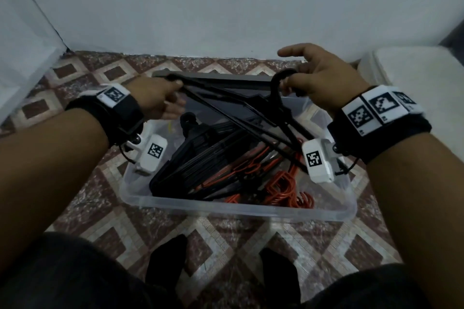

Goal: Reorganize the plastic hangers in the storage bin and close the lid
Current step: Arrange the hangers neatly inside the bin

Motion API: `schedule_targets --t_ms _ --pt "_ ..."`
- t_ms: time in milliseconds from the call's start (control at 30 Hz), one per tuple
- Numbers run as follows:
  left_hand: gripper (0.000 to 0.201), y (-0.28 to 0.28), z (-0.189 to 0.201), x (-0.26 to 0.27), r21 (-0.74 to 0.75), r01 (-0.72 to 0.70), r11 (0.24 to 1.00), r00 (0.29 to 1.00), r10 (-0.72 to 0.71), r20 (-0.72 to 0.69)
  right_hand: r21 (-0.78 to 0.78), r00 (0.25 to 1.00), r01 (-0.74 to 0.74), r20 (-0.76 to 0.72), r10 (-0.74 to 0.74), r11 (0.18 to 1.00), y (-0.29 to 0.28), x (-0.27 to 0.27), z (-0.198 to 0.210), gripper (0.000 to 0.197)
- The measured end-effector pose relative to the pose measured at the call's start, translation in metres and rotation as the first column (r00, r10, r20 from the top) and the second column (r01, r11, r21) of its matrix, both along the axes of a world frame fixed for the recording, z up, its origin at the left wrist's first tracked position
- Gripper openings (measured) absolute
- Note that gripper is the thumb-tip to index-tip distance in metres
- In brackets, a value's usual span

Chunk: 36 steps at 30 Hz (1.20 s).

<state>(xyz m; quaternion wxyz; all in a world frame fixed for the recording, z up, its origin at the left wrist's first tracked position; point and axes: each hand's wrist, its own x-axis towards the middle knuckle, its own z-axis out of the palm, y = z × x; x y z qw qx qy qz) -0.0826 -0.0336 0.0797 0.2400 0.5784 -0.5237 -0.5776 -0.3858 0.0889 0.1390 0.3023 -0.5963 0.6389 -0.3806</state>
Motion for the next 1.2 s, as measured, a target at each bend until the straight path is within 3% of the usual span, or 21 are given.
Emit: schedule_targets --t_ms 33,67,100,167,267,367,433,500,533,600,700,767,800,900,1033,1100,1200 --pt "0.033 0.001 -0.008 -0.001 -0.021 0.082 0.996 0.978 -0.077 0.194 0.007 0.999 0.002 -0.043 -0.002 1.000 -0.001 0.001 -0.001 0.046" --pt "0.033 0.002 -0.016 -0.002 -0.028 0.207 0.978 0.911 -0.182 0.370 0.012 0.995 0.010 -0.099 -0.009 1.000 -0.001 0.003 -0.002 0.043" --pt "0.033 0.005 -0.022 -0.005 0.001 0.346 0.938 0.807 -0.299 0.509 0.020 0.989 0.022 -0.150 -0.019 1.000 -0.001 0.004 -0.001 0.040" --pt "0.035 0.012 -0.030 -0.022 0.143 0.588 0.796 0.548 -0.522 0.653 0.031 0.979 0.056 -0.199 -0.049 0.998 -0.001 0.007 -0.001 0.033" --pt "0.033 0.028 -0.048 -0.070 0.251 0.815 0.523 0.224 -0.683 0.695 0.003 0.945 0.106 -0.313 -0.099 0.994 -0.001 0.005 -0.003 0.020" --pt "0.025 0.047 -0.080 -0.125 0.208 0.945 0.254 0.002 -0.639 0.769 -0.039 0.905 0.149 -0.396 -0.152 0.988 -0.005 -0.004 -0.007 0.016" --pt "0.031 0.055 -0.108 -0.153 0.309 0.943 0.125 -0.172 -0.612 0.772 -0.058 0.885 0.191 -0.422 -0.197 0.980 -0.008 -0.012 -0.011 0.015" --pt "0.041 0.061 -0.130 -0.171 0.420 0.905 0.070 -0.300 -0.595 0.746 -0.079 0.876 0.231 -0.417 -0.243 0.970 -0.010 -0.021 -0.015 0.013" --pt "0.044 0.064 -0.139 -0.177 0.417 0.906 0.068 -0.305 -0.577 0.758 -0.089 0.875 0.251 -0.405 -0.265 0.964 -0.011 -0.025 -0.016 0.012" --pt "0.044 0.066 -0.151 -0.183 0.347 0.933 0.091 -0.250 -0.530 0.811 -0.103 0.873 0.284 -0.383 -0.302 0.953 -0.014 -0.031 -0.019 0.010" --pt "0.032 0.061 -0.153 -0.179 0.307 0.941 0.144 -0.201 -0.494 0.846 -0.115 0.864 0.328 -0.365 -0.347 0.938 -0.019 -0.036 -0.023 0.009" --pt "0.028 0.054 -0.146 -0.171 0.288 0.937 0.197 -0.165 -0.478 0.863 -0.125 0.855 0.364 -0.349 -0.385 0.923 -0.020 -0.037 -0.024 0.006" --pt "0.027 0.049 -0.141 -0.166 0.250 0.936 0.246 -0.114 -0.460 0.881 -0.131 0.850 0.382 -0.338 -0.403 0.915 -0.021 -0.037 -0.023 0.004" --pt "0.021 0.035 -0.105 -0.150 0.070 0.914 0.399 0.072 -0.330 0.941 -0.149 0.846 0.406 -0.311 -0.433 0.902 -0.019 -0.034 -0.019 0.004" --pt "0.025 0.022 -0.037 -0.119 -0.064 0.912 0.404 0.216 -0.341 0.915 -0.135 0.858 0.405 -0.286 -0.427 0.904 -0.011 -0.029 -0.010 0.008" --pt "0.025 0.025 -0.004 -0.101 -0.167 0.895 0.415 0.320 -0.335 0.886 -0.108 0.868 0.396 -0.280 -0.410 0.912 -0.007 -0.025 -0.006 0.011" --pt "0.015 0.033 0.036 -0.082 -0.296 0.866 0.403 0.434 -0.312 0.845 -0.101 0.885 0.373 -0.261 -0.386 0.923 -0.003 -0.017 0.001 0.012"
